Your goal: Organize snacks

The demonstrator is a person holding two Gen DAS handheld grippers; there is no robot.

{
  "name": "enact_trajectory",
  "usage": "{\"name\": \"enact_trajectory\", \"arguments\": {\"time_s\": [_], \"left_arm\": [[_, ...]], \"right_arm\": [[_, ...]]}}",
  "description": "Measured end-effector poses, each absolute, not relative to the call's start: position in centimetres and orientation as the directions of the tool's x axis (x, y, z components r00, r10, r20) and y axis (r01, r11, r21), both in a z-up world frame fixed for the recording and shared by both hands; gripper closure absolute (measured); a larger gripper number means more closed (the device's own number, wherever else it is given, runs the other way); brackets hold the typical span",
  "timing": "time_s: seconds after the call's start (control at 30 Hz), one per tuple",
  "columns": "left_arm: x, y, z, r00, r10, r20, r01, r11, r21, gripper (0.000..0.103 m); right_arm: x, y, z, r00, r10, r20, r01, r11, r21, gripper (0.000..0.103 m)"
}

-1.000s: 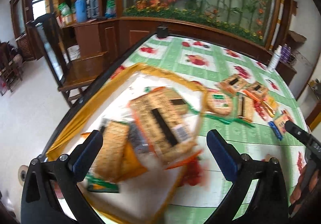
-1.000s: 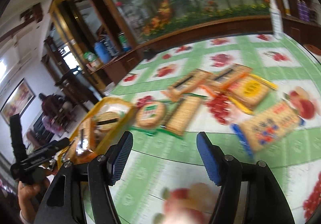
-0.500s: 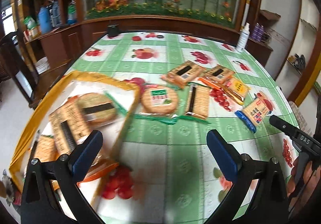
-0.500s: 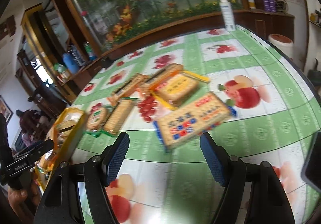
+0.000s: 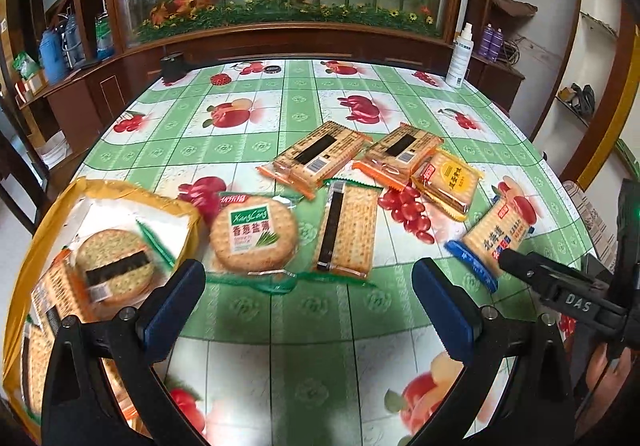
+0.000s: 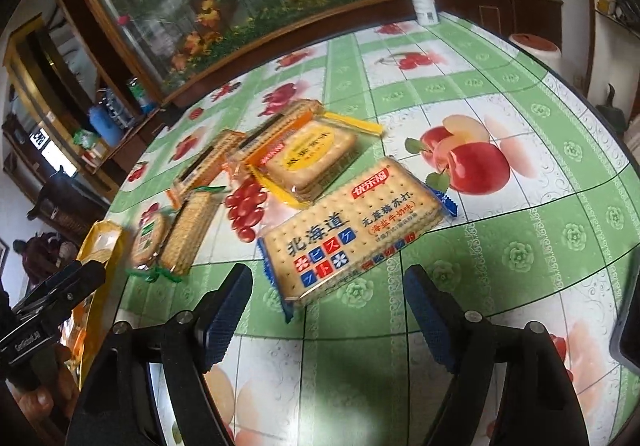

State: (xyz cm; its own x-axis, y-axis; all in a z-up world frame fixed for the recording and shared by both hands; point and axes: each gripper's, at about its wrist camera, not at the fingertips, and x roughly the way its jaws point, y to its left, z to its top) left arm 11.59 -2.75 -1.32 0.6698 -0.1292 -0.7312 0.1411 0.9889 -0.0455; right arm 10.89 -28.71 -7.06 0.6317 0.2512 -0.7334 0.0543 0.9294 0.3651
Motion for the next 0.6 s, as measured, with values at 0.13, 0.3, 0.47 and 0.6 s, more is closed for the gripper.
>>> {"name": "enact_trajectory", "arguments": {"time_s": [0.13,0.3,0.47,0.6], "left_arm": [[12.4,-2.6,-2.0,0.657,-0.14,-0.741,0.142,0.988,-0.061,0.0],[13.8,-2.6,-2.6,0.643,-0.151,-0.751,0.146,0.987,-0.073,0.0],[15.6,-3.9,-2.9,0.643,-0.15,-0.751,0.171,0.984,-0.05,0.0],[17.0,-6.0,-3.4,0.64,-0.123,-0.759,0.205,0.979,0.014,0.0]], "right_arm": [[12.3,-28.3,-7.6,0.612,0.222,-0.759,0.094,0.933,0.348,0.022],[14.4,-27.2,-7.7,0.599,0.148,-0.787,0.149,0.945,0.29,0.017],[16.8,-25.5,-8.1,0.579,0.032,-0.815,0.164,0.974,0.155,0.013],[17.6,-24.6,-8.5,0.575,-0.04,-0.817,0.143,0.988,0.052,0.015]]}}
